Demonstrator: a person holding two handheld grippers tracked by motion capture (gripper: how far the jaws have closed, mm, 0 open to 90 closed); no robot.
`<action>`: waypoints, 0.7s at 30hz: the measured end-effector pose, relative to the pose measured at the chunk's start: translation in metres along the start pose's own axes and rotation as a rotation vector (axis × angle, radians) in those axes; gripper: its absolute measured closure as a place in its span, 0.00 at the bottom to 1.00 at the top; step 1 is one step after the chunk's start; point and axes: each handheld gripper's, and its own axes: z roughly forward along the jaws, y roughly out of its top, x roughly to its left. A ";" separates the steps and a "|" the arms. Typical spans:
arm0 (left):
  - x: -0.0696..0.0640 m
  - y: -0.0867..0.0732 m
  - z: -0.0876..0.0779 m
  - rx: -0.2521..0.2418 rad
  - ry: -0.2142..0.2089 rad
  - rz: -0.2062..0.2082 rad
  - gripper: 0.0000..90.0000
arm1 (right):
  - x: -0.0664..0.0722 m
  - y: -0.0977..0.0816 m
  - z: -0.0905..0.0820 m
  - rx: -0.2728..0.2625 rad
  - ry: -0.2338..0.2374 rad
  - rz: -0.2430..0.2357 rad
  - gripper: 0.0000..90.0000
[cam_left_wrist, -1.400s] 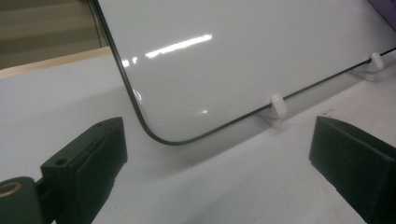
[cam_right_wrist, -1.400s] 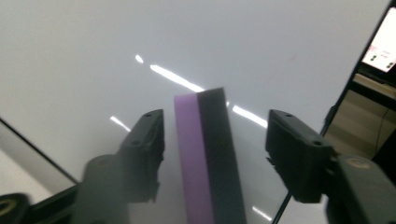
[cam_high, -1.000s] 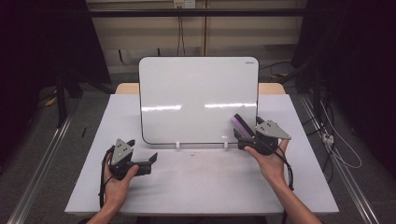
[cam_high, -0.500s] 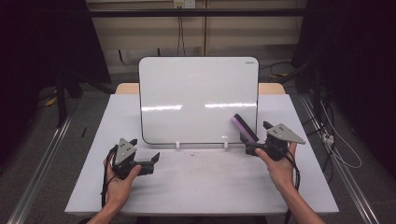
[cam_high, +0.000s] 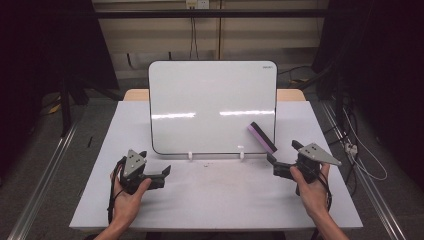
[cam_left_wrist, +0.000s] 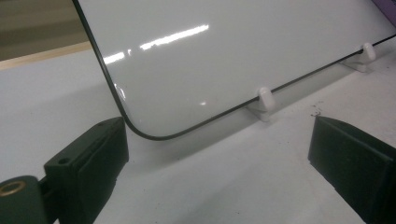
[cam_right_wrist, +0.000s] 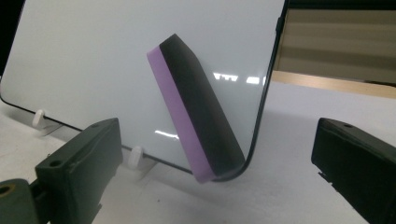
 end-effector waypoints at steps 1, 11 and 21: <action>0.001 0.000 -0.001 0.005 -0.001 0.006 0.05 | 0.000 -0.002 -0.002 0.004 0.001 0.001 0.02; 0.007 -0.010 -0.015 -0.002 0.011 -0.064 0.04 | -0.011 -0.023 -0.020 0.039 -0.041 0.021 0.03; 0.007 -0.015 -0.023 -0.015 0.025 -0.065 0.04 | -0.020 -0.039 -0.042 -0.001 -0.084 0.045 0.03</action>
